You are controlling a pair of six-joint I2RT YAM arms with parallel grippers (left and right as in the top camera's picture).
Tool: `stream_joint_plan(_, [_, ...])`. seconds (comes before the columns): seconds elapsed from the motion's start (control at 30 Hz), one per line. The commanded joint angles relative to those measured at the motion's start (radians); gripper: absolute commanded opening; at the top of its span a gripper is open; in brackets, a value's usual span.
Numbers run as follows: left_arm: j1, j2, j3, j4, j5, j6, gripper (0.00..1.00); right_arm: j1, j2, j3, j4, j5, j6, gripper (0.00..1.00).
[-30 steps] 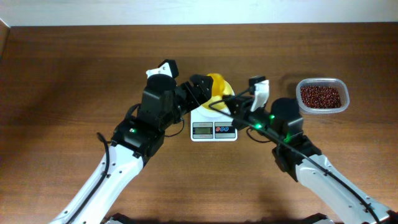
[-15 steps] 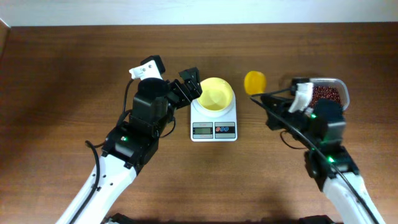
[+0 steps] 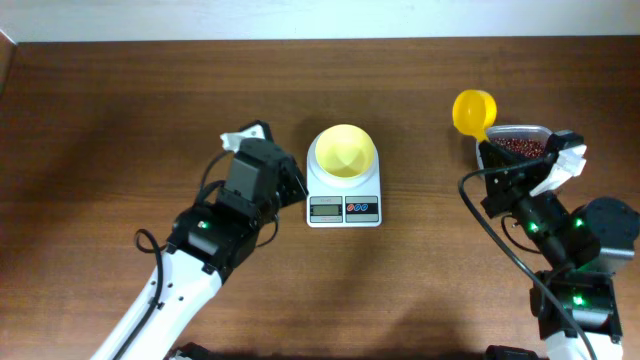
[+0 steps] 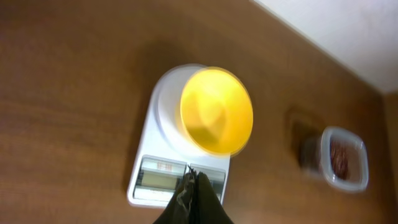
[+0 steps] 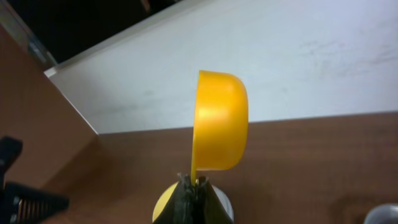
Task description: Scoop item into bowl and weigh 50g on scale
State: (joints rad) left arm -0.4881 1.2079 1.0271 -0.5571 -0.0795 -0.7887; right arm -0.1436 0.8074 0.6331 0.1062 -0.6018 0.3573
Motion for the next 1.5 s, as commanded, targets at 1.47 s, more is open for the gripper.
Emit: stream_joint_plan(1.47, [-0.260,0.626,0.017,0.303,-0.061,0.818,0.00,-0.007,0.122,0.001,0.040,-0.023,-0.002,0.04])
